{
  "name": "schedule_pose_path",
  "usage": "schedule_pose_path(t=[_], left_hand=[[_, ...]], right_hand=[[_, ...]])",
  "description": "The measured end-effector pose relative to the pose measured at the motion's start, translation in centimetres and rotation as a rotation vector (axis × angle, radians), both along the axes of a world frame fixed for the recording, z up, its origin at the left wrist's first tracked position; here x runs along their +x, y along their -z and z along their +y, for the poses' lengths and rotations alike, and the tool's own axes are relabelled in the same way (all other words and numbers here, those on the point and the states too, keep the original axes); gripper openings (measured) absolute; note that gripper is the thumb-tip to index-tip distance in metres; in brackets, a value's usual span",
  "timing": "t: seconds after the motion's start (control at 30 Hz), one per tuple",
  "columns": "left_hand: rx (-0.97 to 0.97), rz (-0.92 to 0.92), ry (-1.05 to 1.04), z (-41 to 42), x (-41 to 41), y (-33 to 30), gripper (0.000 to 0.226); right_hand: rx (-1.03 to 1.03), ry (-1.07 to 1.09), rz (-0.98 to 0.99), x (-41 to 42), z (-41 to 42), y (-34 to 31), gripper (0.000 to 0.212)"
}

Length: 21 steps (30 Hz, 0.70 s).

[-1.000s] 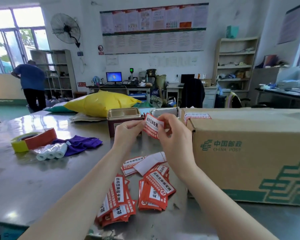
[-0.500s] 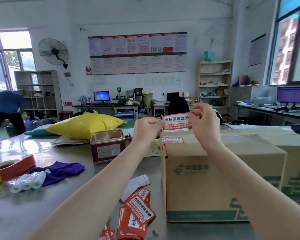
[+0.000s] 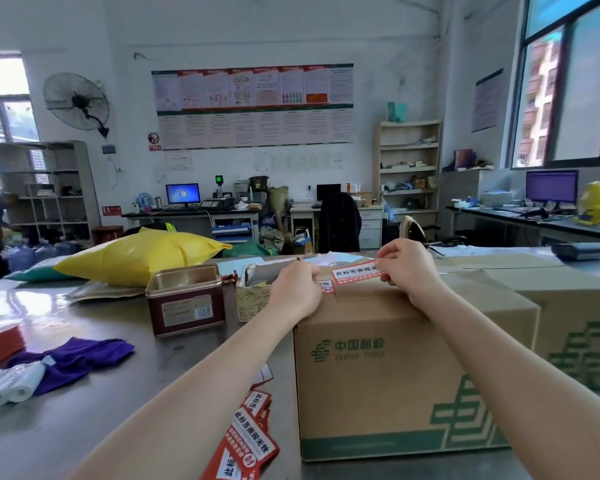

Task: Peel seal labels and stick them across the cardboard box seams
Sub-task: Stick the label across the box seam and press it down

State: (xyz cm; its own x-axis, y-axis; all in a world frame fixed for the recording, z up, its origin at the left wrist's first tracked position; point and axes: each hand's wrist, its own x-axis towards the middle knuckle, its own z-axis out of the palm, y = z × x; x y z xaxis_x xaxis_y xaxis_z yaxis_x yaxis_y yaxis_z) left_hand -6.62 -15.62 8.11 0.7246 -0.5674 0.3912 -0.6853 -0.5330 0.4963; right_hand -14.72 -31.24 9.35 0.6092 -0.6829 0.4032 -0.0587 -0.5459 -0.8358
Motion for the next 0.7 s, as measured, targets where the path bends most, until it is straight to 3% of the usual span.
schedule_pose_path(t=[0.27,0.7], left_hand=[[0.073,-0.033,0.017,-0.27,0.21,0.16,0.035],[0.076,-0.045,0.008,-0.27,0.25,0.34,0.039]], right_hand=[[-0.144,0.007,0.115,0.58,0.09,0.09,0.010],[-0.159,0.027,0.151,0.75,0.14,0.15,0.012]])
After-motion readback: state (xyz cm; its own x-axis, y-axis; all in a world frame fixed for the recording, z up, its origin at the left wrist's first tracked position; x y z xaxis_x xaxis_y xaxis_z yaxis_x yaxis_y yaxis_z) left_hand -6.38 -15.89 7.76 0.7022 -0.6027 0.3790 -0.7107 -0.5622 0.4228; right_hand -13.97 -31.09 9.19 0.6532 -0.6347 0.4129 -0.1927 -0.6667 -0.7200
